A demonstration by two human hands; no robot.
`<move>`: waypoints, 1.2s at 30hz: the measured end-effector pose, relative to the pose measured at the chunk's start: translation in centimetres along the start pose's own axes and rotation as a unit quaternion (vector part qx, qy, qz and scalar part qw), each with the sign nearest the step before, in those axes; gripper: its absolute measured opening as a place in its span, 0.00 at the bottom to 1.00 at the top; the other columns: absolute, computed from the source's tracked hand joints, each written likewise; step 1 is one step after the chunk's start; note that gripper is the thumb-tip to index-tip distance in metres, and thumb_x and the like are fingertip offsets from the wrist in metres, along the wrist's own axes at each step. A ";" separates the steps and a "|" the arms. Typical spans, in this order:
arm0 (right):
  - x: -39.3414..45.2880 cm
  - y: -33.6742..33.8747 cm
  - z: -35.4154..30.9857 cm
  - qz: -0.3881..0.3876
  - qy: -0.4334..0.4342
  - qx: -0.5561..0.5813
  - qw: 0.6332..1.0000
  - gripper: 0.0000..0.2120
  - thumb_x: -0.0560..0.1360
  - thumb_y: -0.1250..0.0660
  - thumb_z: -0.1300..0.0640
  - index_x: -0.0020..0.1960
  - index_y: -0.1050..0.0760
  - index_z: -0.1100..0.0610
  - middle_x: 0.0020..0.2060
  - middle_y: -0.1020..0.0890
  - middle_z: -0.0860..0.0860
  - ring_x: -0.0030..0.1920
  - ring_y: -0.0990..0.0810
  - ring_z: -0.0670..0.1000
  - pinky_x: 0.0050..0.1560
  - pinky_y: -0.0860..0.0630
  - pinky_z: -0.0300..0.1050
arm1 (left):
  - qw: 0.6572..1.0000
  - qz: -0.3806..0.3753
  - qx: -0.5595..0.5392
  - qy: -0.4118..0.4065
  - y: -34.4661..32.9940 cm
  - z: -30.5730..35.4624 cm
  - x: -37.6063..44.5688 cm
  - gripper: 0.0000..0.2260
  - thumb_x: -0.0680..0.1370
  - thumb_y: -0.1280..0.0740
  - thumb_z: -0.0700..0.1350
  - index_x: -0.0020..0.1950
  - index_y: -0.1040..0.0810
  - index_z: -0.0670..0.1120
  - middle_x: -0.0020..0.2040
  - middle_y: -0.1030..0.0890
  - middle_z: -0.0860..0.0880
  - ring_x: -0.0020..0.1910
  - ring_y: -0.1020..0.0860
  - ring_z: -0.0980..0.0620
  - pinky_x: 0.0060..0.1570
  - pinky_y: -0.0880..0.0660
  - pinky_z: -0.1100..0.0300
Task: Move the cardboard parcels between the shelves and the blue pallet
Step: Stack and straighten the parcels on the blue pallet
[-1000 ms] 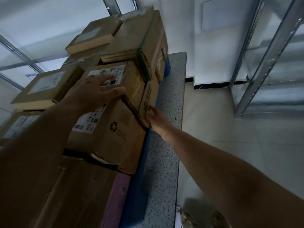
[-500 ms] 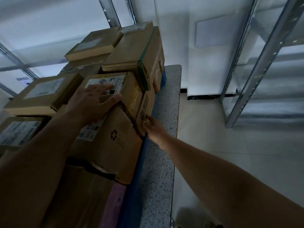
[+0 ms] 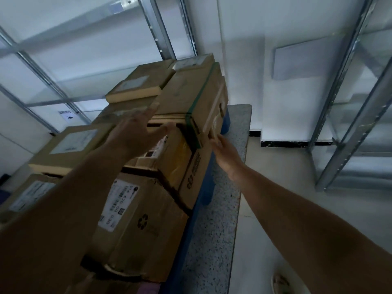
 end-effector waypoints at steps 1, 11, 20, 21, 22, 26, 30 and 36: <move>1.0 0.5 -0.8 0.001 0.008 0.011 1.000 0.21 0.80 0.44 0.47 0.71 0.33 0.51 0.62 0.24 0.51 0.61 0.26 0.51 0.58 0.29 0.47 | 1.000 -0.006 -0.007 0.002 -0.2 0.5 1.0 0.39 0.70 0.46 0.70 0.76 0.44 0.52 0.75 0.39 0.45 0.73 0.40 0.44 0.68 0.38 0.44; 6.7 1.4 -6.1 -0.061 0.040 0.048 0.996 0.28 0.82 0.44 0.50 0.78 0.52 0.50 0.74 0.39 0.54 0.72 0.38 0.54 0.66 0.38 0.45 | 0.997 -0.059 0.046 0.020 -3.2 1.2 6.4 0.45 0.63 0.47 0.76 0.75 0.42 0.55 0.76 0.40 0.46 0.73 0.41 0.45 0.70 0.43 0.45; 7.0 0.0 -5.7 -0.072 0.044 0.037 0.996 0.28 0.81 0.43 0.50 0.78 0.50 0.51 0.64 0.26 0.52 0.45 0.29 0.37 0.65 0.33 0.44 | 0.998 -0.043 0.032 0.018 -2.7 0.2 6.4 0.43 0.63 0.44 0.74 0.74 0.37 0.53 0.73 0.35 0.45 0.70 0.36 0.44 0.67 0.37 0.43; 7.0 0.1 -5.6 -0.072 0.046 0.040 0.996 0.27 0.81 0.43 0.51 0.78 0.48 0.52 0.62 0.25 0.50 0.46 0.27 0.36 0.63 0.31 0.40 | 0.998 -0.046 0.031 0.019 -2.7 0.1 6.4 0.45 0.62 0.44 0.75 0.74 0.37 0.54 0.73 0.35 0.45 0.70 0.36 0.44 0.67 0.37 0.43; 7.0 0.4 -5.5 -0.070 0.050 0.046 0.995 0.26 0.81 0.43 0.52 0.77 0.46 0.53 0.56 0.24 0.46 0.45 0.26 0.34 0.58 0.29 0.33 | 0.998 -0.051 0.024 0.022 -2.7 0.1 6.4 0.46 0.60 0.45 0.77 0.74 0.37 0.54 0.73 0.35 0.45 0.70 0.36 0.44 0.67 0.37 0.43; 7.4 2.8 -3.2 -0.028 0.023 0.052 0.998 0.21 0.82 0.45 0.55 0.75 0.40 0.53 0.54 0.28 0.40 0.47 0.23 0.39 0.36 0.35 0.20 | 0.997 -0.059 -0.043 0.015 -2.4 0.3 7.2 0.49 0.60 0.48 0.80 0.74 0.40 0.53 0.74 0.36 0.46 0.71 0.36 0.45 0.66 0.36 0.42; 8.7 2.9 -0.2 -0.040 -0.023 0.024 0.999 0.20 0.83 0.48 0.52 0.75 0.40 0.52 0.66 0.29 0.52 0.63 0.30 0.49 0.53 0.35 0.37 | 0.997 -0.056 -0.050 0.015 -2.2 1.1 8.4 0.50 0.60 0.50 0.80 0.76 0.44 0.54 0.76 0.41 0.47 0.74 0.43 0.48 0.70 0.43 0.45; 10.5 1.3 1.0 -0.048 -0.039 -0.009 0.998 0.22 0.82 0.48 0.49 0.75 0.41 0.52 0.68 0.29 0.57 0.62 0.28 0.54 0.57 0.32 0.45 | 0.995 -0.085 -0.052 0.019 -4.3 1.6 9.5 0.39 0.70 0.37 0.69 0.76 0.43 0.54 0.76 0.41 0.48 0.74 0.43 0.48 0.69 0.45 0.52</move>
Point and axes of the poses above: each hand's wrist, its own x-axis towards the middle knuckle, its own y-axis out of the back of the hand, z = x × y, the point moved 7 cm from there along x, towards the middle knuckle
